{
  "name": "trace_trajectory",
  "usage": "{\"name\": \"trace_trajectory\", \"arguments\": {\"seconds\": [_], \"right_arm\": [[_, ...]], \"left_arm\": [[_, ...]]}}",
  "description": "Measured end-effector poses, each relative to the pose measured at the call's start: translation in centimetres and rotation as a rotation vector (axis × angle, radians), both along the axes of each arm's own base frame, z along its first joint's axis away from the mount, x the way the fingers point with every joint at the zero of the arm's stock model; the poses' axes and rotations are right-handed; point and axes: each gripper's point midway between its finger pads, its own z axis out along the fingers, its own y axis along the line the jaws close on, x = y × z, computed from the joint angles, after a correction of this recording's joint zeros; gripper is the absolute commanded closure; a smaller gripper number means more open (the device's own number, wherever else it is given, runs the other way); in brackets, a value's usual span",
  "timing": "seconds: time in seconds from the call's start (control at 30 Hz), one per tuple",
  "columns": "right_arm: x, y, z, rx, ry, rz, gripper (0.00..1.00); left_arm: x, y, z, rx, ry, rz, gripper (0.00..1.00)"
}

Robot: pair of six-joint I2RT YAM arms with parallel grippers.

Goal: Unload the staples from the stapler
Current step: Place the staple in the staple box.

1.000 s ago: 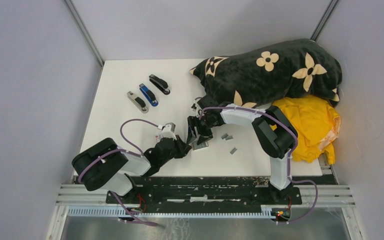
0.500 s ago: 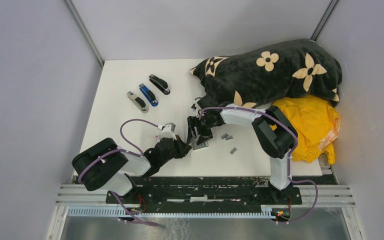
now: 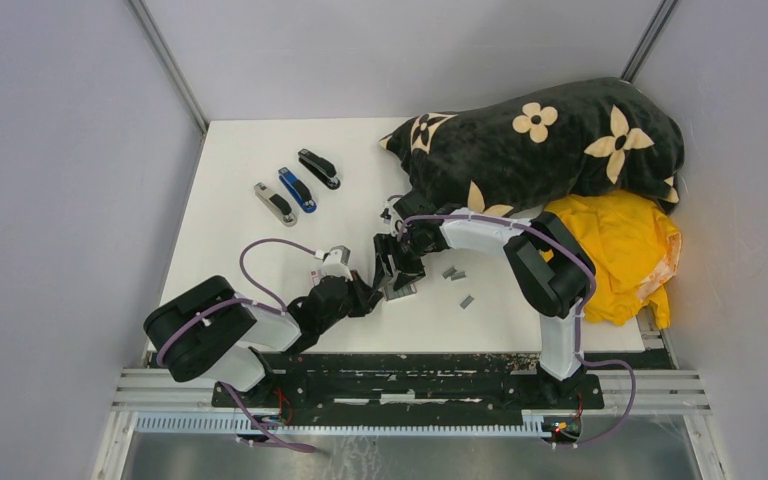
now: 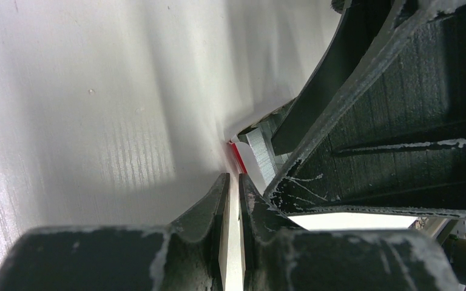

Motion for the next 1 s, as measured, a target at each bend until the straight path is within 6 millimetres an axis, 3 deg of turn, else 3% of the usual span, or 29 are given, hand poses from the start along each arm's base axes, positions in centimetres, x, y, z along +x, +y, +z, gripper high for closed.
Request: {"name": "trace_trajectory", "arguments": {"seconds": [0.57,0.73,1.0], "right_arm": [[-0.2,-0.3,0.8,-0.013,-0.041,0.026,0.39],[0.3,-0.5,1.6,-0.014,-0.090,0.038,0.51],[0.6,-0.6,2.6,-0.016,-0.145,0.050,0.48]], "left_arm": [[-0.1,0.1,0.0,-0.014,0.011,0.010,0.83],[-0.1,0.1,0.0,-0.015,0.011,0.010,0.83],[-0.1,0.2,0.0,-0.015,0.010,0.011,0.83]]}}
